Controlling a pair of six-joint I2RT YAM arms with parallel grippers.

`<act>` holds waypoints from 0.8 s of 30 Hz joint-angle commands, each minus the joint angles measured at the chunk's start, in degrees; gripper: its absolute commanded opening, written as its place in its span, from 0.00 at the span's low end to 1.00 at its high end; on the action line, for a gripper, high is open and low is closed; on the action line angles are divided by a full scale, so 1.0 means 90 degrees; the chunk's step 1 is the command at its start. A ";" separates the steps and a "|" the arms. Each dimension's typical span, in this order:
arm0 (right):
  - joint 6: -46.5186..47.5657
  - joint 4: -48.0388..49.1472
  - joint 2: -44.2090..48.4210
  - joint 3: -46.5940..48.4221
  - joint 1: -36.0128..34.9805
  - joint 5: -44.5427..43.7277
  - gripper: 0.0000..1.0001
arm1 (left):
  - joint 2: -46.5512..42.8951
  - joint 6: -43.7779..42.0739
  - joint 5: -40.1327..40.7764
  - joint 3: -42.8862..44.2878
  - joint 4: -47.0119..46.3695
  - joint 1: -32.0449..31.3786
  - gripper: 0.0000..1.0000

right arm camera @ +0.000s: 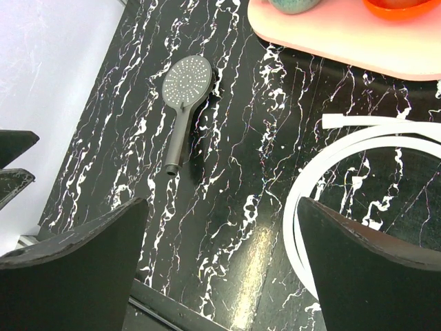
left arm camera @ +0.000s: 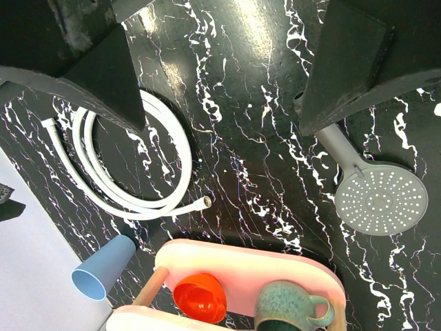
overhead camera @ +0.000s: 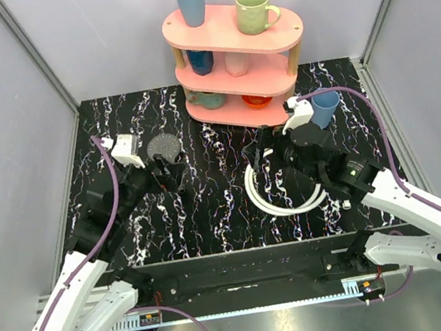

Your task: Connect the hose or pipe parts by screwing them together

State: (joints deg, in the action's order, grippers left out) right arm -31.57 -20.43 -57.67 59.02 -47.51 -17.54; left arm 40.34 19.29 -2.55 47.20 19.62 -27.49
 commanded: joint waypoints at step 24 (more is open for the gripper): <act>0.0159 0.0639 0.1339 -0.1167 -0.0015 0.0630 1.00 | 0.5048 0.0806 -0.0127 0.2373 0.1512 0.1999 0.81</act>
State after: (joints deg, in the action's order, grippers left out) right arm -29.78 -18.63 -48.51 49.19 -47.51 -15.05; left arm 82.65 25.65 -0.19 65.91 32.58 -9.23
